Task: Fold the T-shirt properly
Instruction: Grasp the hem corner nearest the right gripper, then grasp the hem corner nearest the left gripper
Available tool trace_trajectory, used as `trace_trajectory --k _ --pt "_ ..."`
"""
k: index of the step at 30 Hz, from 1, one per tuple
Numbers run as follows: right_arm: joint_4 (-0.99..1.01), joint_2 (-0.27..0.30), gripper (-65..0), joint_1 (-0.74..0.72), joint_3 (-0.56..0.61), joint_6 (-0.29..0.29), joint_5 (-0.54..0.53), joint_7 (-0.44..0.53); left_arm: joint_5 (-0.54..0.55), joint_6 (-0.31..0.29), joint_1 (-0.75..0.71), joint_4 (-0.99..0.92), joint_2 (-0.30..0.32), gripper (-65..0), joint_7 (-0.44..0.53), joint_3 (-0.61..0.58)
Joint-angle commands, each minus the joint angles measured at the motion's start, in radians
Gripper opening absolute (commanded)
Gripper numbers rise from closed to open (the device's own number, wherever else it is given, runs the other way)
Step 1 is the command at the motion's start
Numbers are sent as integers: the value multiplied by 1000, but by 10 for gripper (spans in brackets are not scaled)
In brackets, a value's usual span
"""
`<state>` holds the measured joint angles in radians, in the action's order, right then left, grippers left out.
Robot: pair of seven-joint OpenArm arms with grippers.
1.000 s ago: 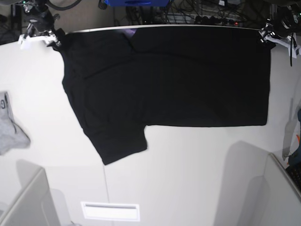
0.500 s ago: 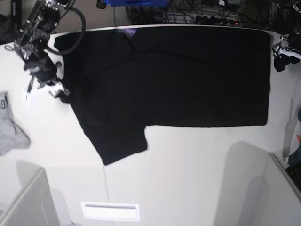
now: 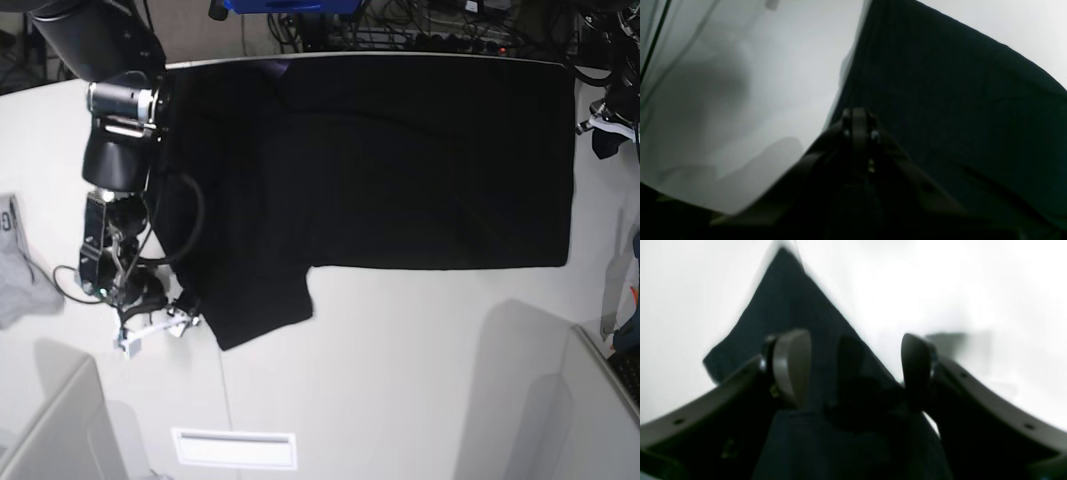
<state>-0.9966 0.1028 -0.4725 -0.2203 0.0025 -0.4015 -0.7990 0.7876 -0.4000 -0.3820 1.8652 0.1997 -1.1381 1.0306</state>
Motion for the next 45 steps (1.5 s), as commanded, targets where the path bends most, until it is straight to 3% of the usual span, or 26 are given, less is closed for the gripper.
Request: trace_trajectory --k 1,7,11,15,21,23,26,30,32,35,38,41,45 --pt "31 27 -246 -39 22 0 -4 28 14 -4 -4 14 16 -650 16 7" --pt "238 36 -246 -110 127 11 -4 106 14 -1 -5 12 31 -650 16 9" --pt "239 31 -270 -105 184 116 -4 105 14 -1 -1 12 31 -650 16 9" --pt "242 28 -369 -93 206 121 -4 111 14 -1 2 12 31 -650 16 9" --pt "246 35 -399 -93 207 121 0 115 13 -1 4 11 33 -645 16 9" --pt "246 35 -461 -93 209 121 2 115 13 -1 5 9 47 -614 16 4" --pt "246 35 -650 -93 209 121 2 115 13 -1 53 -40 80 -517 13 3" --pt "242 35 -650 -93 209 121 2 115 6 2 147 -184 149 -323 13 1" --pt "239 35 -650 -93 209 121 2 115 -55 40 219 -270 195 -255 14 -31" --pt "239 35 -650 -93 209 121 2 115 -211 66 351 -367 254 -230 17 -160" --pt "239 31 -650 -94 209 121 2 115 -337 57 473 -457 257 -230 30 -256" --pt "239 30 -650 -94 209 121 2 115 -462 57 576 -568 257 -230 115 -358" --pt "238 28 -650 -94 209 121 2 115 -520 57 661 -735 257 -230 200 -496"
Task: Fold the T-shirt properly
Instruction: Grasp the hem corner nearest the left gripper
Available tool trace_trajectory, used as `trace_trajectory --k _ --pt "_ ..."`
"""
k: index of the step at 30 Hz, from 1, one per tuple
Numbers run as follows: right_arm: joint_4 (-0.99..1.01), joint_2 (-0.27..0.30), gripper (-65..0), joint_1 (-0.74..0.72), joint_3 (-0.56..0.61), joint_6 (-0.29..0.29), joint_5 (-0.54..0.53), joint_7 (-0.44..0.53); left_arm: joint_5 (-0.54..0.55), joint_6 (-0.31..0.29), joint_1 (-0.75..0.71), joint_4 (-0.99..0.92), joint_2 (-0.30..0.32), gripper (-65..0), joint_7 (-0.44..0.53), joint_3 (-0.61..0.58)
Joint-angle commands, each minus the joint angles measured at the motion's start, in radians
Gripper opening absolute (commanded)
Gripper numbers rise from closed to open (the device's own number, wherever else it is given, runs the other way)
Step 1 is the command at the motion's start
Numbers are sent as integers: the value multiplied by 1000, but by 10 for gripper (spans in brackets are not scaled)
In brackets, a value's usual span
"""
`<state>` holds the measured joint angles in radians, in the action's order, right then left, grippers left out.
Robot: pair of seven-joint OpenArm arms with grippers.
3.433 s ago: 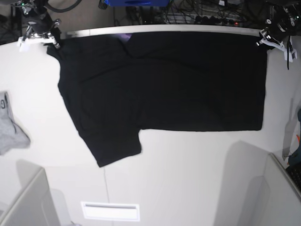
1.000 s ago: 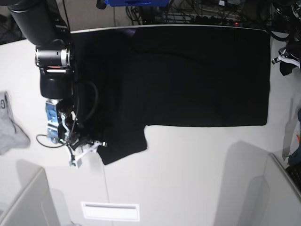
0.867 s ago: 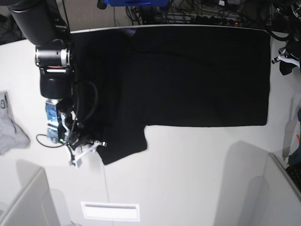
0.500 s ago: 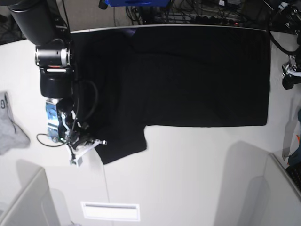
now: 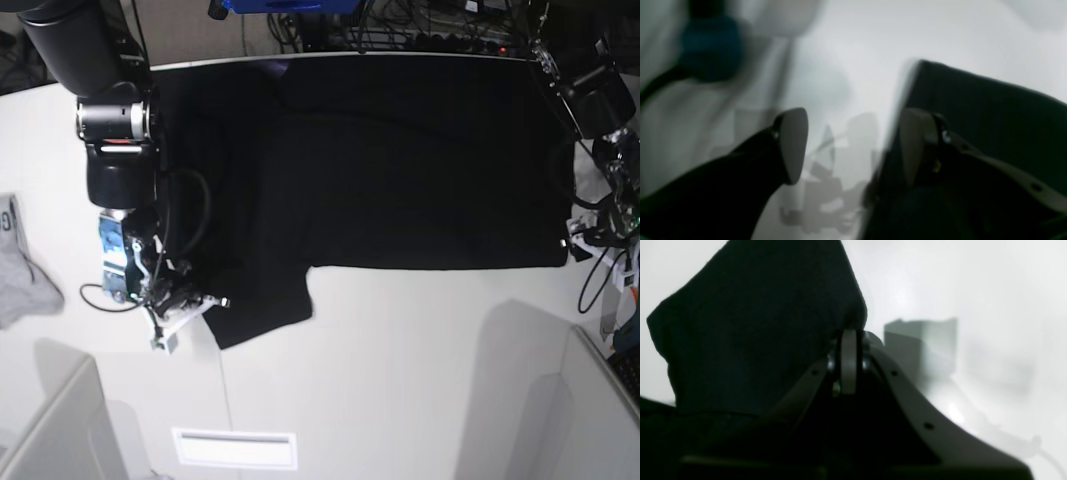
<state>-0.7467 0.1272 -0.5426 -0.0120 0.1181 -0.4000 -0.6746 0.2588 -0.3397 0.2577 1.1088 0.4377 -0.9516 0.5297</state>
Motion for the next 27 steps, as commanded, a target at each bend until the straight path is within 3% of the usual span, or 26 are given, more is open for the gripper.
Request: trace_trajectory --k 1,6,27 --pt "-12 4 -650 -24 1 5 0 -9 10 -3 36 -23 19 -230 32 -9" --pt "-12 9 -650 -24 1 5 0 -10 10 -3 79 -141 17 -230 115 -21" --pt "-12 4 -650 -23 1 5 0 -10 3 -3 151 -243 -6 -230 124 -24"
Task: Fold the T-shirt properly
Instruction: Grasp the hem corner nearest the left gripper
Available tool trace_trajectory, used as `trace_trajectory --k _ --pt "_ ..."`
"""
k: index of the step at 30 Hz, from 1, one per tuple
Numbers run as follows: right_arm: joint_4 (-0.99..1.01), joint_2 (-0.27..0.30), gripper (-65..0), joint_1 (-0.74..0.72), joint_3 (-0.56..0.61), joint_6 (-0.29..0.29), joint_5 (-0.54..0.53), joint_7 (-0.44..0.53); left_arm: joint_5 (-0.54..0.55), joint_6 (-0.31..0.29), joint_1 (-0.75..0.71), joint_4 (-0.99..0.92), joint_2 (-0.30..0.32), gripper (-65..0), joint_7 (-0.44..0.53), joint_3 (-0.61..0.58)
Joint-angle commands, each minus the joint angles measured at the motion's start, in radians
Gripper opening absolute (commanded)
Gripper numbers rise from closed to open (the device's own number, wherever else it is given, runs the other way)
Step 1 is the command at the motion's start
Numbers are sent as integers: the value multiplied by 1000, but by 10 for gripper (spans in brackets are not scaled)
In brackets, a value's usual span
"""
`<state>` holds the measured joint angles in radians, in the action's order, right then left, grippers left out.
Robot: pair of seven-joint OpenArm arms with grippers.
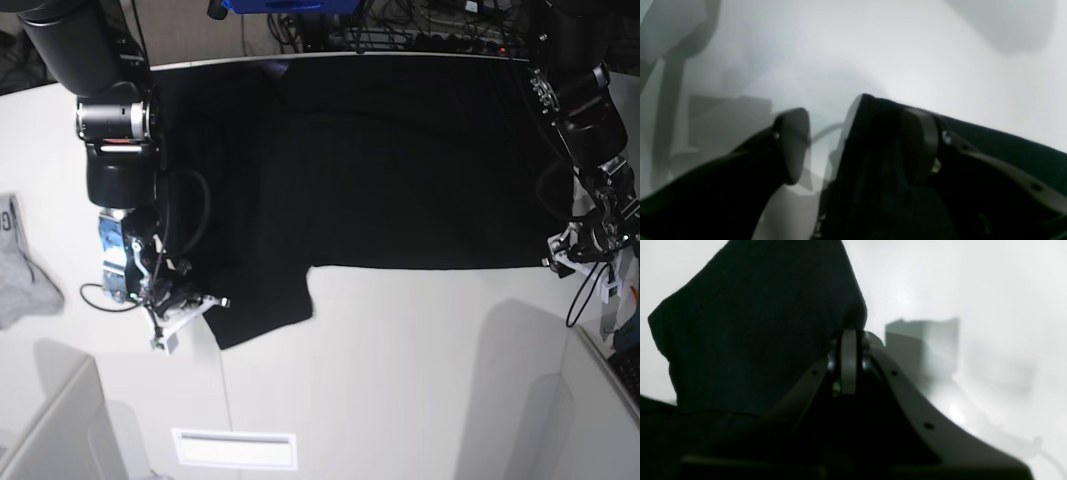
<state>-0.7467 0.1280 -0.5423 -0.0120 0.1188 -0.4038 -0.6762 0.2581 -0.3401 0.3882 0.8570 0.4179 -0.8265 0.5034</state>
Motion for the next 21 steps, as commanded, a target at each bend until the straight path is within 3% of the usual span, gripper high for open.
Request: trace_trajectory --k 1,11,19,21 --pt "-12 3 -650 -23 1 5 4 -9 4 -3 21 9 14 -230 -1 2" --pt "-12 3 -650 -22 1 5 4 -7 7 -3 18 8 -6 -255 -1 -39" --pt "-12 5 -650 -20 1 5 4 3 10 2 21 -75 -7 -648 75 -98" --pt "-12 8 -650 -9 1 5 4 25 11 2 22 -91 -6 -650 75 -98"
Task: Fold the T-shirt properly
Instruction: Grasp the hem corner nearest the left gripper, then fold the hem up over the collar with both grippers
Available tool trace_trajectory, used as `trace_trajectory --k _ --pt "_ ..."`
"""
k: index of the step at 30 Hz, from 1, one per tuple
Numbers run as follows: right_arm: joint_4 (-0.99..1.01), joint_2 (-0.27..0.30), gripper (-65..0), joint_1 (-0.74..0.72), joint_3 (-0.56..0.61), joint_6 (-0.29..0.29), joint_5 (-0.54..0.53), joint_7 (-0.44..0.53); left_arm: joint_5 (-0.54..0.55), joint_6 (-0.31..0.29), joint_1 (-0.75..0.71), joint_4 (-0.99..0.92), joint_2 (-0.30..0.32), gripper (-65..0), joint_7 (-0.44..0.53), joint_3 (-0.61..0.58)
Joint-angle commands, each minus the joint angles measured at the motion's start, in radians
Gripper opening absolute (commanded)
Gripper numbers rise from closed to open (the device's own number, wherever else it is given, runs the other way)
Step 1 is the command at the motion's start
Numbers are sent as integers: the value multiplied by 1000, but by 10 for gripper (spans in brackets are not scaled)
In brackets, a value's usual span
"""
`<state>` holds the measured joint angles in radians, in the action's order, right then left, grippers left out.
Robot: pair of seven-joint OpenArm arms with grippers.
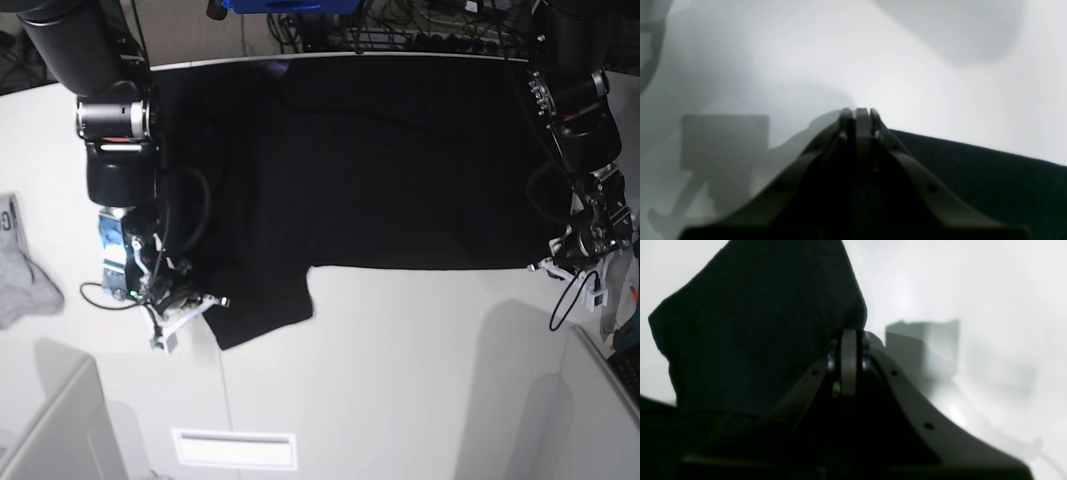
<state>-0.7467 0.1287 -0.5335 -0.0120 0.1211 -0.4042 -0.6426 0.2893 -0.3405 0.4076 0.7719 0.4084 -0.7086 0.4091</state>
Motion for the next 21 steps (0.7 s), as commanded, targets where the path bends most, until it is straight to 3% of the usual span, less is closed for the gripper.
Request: trace_trajectory --k 1,5,10,14,18,21 --pt "-12 7 -650 -15 1 2 4 0 -20 2 3 1 4 -650 -42 -3" --pt "-37 6 -650 -6 1 2 4 7 -20 -1 0 41 5 -650 -47 -3" --pt "-238 6 -650 65 -3 2 4 2 -20 -1 -11 153 5 -650 -56 -3" --pt "-339 10 -650 106 -6 1 4 0 -19 -2 -28 260 5 -650 -164 -2" --pt "-420 10 -650 152 -6 1 4 -1 -8 -2 -97 401 4 -650 -196 -2" --pt "-514 33 -650 198 -9 1 4 -36 97 -2 -166 515 7 -650 -254 29"
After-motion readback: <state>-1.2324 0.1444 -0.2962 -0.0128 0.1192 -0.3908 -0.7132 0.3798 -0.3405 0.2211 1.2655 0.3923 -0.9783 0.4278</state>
